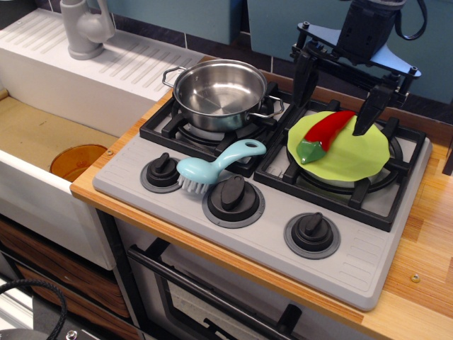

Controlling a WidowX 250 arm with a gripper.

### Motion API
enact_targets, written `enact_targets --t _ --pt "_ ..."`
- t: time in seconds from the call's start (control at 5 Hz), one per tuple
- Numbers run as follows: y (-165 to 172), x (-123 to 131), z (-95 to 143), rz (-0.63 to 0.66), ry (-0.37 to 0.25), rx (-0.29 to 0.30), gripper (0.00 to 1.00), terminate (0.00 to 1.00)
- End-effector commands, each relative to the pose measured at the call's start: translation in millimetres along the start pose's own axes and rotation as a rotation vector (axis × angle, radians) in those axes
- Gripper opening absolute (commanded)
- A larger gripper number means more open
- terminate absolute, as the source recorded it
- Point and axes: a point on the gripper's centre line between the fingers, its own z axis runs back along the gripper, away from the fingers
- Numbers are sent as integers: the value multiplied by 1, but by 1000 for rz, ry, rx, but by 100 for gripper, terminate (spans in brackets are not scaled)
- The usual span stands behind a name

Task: Put redpepper on plate and brush in pot or pan on stove

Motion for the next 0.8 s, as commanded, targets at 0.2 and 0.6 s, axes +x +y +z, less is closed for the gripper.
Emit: enact_targets --t 0.2,0.6 --pt "55 -12 45 -4 -100 141 100 0" --pt "86 -26 44 30 -89 169 100 0"
